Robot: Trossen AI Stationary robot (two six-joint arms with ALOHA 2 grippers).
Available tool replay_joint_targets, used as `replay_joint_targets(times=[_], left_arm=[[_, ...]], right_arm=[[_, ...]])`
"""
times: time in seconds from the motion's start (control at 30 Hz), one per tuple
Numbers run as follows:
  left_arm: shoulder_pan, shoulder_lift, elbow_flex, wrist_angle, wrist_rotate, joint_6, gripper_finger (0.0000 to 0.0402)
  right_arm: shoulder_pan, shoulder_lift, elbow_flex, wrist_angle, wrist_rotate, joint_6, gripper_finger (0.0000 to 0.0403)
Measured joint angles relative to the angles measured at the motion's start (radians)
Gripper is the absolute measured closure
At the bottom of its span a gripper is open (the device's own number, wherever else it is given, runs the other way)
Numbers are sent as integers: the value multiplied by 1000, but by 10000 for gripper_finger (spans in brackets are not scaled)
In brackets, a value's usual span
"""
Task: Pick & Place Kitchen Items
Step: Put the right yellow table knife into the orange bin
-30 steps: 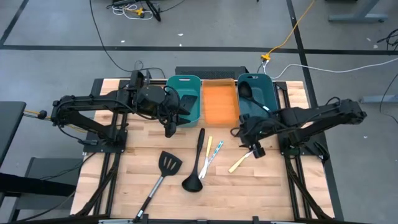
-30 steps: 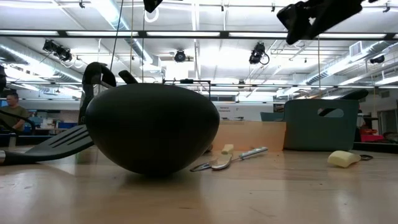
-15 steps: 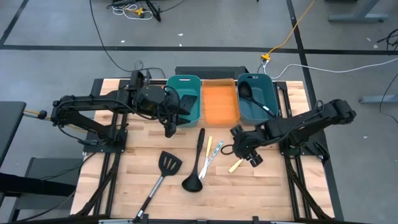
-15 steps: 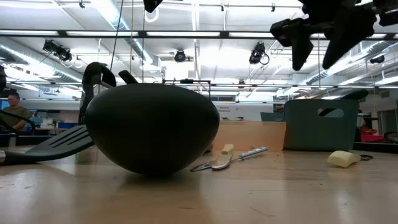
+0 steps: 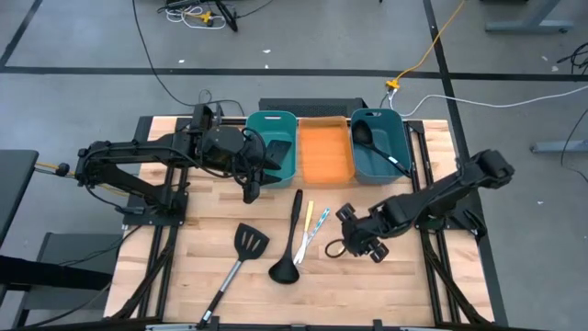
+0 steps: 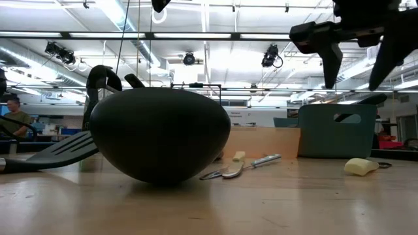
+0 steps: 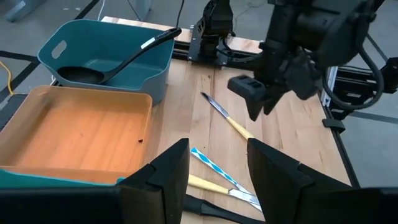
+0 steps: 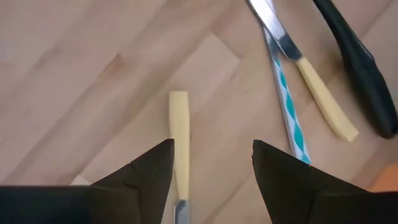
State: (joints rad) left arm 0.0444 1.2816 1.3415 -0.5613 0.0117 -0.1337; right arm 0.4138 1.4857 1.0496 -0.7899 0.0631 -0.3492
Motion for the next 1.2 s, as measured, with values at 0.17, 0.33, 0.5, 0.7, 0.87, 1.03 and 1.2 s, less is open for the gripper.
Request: replay_joint_targets(times=[0.17,0.33,0.5,0.7,0.87,1.03,1.2], left_arm=[[0,0,0,-1,4,13,235],[0,0,0,0,5,40,235],[0,0,0,-1,8,41,235],[0,0,0,-1,8,42,235],[0,0,0,-1,8,44,235],[0,0,0,-1,9,46,235],[0,0,0,-1,9,48,235]], right_arm=[[20,23,0,30,-5,14,179],[20,44,0,52,-26,51,179],[20,74,0,56,-27,53,179],[20,134,0,80,-29,53,179],[20,191,0,101,-29,53,179],[20,234,0,110,-28,53,179],[20,263,0,118,-28,53,179]])
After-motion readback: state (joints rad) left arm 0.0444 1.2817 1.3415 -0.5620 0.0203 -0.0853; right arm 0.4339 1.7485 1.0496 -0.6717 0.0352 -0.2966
